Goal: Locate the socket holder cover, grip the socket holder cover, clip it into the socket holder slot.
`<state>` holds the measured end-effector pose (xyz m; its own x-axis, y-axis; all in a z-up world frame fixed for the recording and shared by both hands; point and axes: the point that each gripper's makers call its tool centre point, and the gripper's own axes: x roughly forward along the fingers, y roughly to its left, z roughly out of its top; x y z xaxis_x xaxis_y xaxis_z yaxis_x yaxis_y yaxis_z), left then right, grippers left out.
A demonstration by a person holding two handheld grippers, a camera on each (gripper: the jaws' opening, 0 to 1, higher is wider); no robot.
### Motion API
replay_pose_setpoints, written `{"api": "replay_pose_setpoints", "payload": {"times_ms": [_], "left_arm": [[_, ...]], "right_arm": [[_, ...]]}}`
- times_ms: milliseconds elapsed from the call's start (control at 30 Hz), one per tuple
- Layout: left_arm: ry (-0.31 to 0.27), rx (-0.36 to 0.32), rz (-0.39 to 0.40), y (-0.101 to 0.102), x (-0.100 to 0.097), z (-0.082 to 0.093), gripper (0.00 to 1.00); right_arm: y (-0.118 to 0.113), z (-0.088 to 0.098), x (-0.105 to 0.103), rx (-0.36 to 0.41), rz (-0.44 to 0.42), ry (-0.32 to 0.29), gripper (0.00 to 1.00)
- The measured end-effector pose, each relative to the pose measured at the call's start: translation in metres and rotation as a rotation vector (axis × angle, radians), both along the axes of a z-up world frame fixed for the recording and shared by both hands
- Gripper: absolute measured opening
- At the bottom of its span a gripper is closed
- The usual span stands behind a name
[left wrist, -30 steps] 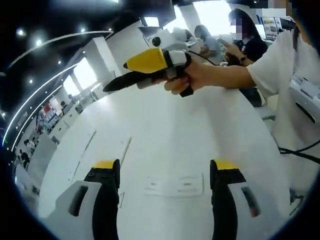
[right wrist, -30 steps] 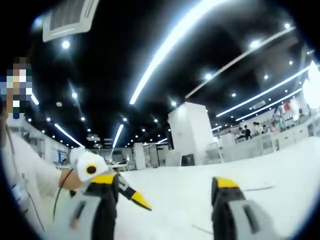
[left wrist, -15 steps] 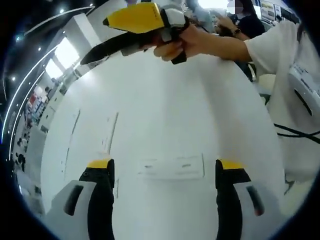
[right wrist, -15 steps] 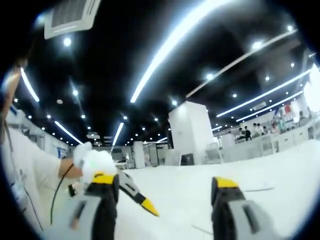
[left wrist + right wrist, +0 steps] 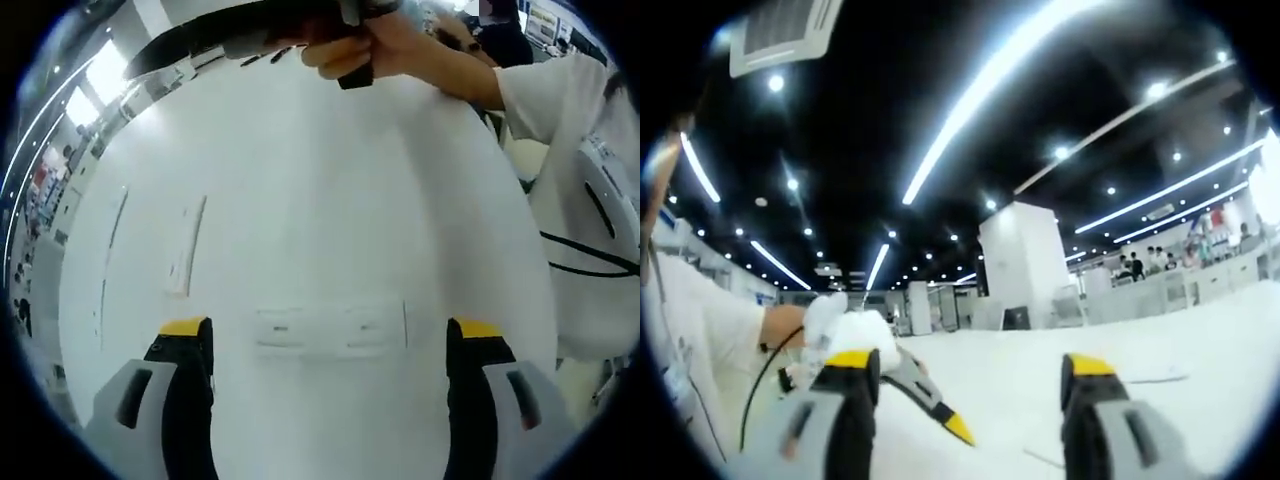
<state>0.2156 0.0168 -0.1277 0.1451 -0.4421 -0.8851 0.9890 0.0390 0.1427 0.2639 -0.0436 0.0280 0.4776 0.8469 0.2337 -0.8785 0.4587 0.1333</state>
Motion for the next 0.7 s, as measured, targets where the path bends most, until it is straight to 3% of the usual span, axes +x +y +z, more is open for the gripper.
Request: {"api": "replay_pose_setpoints", "payload": {"times_ms": [167, 500, 700], "left_arm": [[0.059, 0.055, 0.01, 0.0, 0.0, -0.007, 0.95], [0.112, 0.145, 0.038, 0.005, 0.002, -0.017, 0.85], [0.094, 0.154, 0.034, 0.005, 0.005, -0.017, 0.76]], "right_arm": [[0.0, 0.0, 0.0, -0.001, 0.002, 0.0, 0.73], [-0.001, 0.002, -0.002, 0.004, 0.001, -0.003, 0.73], [0.0, 0.002, -0.003, -0.001, 0.003, -0.007, 0.73]]}}
